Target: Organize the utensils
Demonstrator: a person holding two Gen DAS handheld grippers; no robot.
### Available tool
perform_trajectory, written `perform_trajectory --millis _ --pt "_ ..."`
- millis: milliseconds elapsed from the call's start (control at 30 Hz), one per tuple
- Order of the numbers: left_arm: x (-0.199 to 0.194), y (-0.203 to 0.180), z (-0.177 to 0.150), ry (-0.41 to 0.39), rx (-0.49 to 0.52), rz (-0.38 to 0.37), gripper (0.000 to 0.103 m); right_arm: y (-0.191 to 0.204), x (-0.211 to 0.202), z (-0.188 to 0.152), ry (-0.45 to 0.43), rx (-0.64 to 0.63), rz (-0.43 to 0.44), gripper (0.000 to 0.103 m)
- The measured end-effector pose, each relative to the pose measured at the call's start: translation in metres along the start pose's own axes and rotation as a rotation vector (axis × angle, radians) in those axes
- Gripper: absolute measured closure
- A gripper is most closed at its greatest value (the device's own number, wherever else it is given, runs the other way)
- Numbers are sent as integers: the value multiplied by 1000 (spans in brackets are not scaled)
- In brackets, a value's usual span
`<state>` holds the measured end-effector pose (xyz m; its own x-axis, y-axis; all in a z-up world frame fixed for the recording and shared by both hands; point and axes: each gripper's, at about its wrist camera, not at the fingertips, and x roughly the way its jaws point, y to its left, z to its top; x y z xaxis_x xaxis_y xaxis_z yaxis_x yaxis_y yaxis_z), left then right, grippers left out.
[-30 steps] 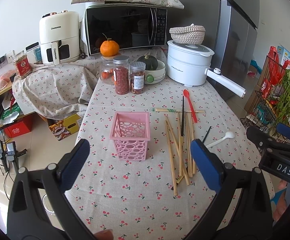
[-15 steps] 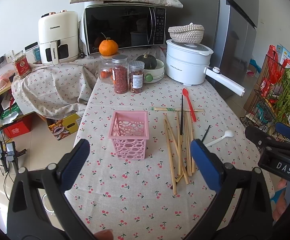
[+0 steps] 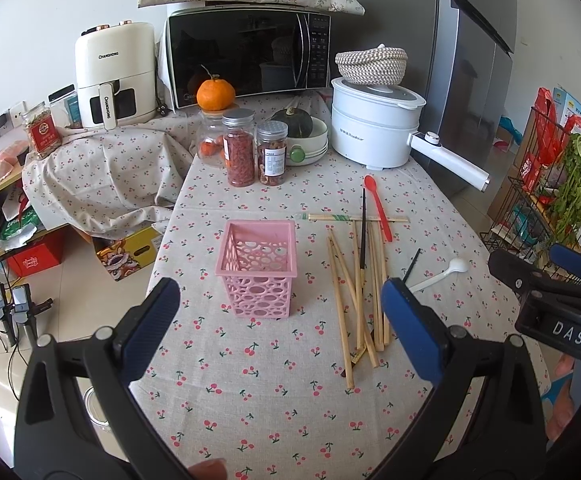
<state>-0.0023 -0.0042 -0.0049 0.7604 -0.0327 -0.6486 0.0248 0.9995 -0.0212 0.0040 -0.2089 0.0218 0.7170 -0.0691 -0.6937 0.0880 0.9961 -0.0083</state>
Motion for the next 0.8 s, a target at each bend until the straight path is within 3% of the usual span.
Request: perform_trajectory --millis 600,800 --pt "1 0 -3 4 2 2 2 1 2 -2 8 9 5 0" --pt "11 1 -1 39 24 6 2 -2 4 -1 36 42 25 0"
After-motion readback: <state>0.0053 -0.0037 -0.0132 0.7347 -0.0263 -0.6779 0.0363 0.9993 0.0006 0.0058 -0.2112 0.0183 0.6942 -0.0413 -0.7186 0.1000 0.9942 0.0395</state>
